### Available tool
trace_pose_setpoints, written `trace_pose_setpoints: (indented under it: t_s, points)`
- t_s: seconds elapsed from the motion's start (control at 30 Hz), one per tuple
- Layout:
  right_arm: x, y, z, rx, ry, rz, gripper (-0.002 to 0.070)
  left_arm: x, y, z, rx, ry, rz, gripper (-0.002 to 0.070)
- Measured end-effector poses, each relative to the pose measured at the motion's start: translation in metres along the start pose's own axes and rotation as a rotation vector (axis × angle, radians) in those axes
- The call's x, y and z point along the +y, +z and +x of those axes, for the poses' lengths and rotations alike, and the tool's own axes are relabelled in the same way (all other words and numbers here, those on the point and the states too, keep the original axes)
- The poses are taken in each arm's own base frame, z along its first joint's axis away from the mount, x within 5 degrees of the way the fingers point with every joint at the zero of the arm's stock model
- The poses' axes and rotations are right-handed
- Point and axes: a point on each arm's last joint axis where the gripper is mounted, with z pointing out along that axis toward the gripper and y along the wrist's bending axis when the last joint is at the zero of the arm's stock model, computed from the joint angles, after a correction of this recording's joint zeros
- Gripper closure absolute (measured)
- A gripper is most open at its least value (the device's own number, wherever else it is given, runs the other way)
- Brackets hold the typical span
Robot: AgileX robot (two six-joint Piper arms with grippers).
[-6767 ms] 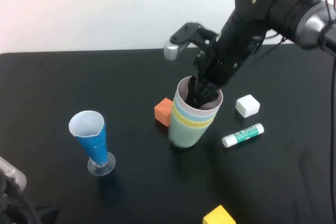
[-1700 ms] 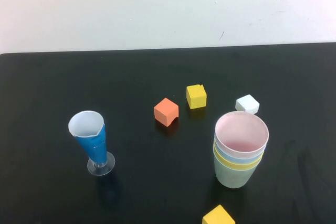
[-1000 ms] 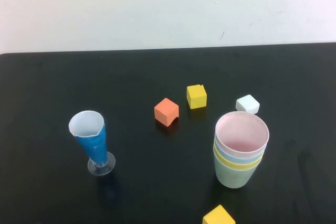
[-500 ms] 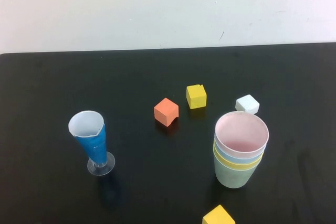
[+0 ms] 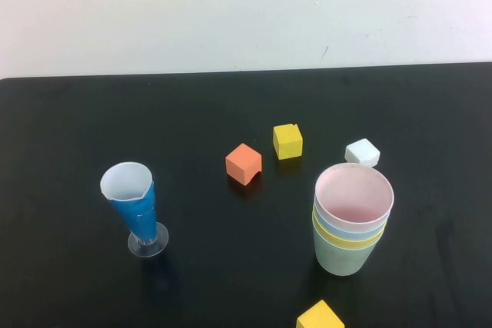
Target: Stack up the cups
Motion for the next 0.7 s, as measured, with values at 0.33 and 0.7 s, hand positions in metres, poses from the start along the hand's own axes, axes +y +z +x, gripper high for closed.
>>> trace_pose_setpoints:
  t_s: [0.33,0.7]
  points:
    - [0.0,0.0,0.0,0.002,-0.002,0.001,0.0665,0.003,0.006,0.021,0.037,-0.128,-0.036,0.0676]
    - [0.0,0.0,0.0,0.002,-0.004,0.002,0.0665,0.021,0.0,0.033,-0.201,-0.115,-0.331,0.0676]
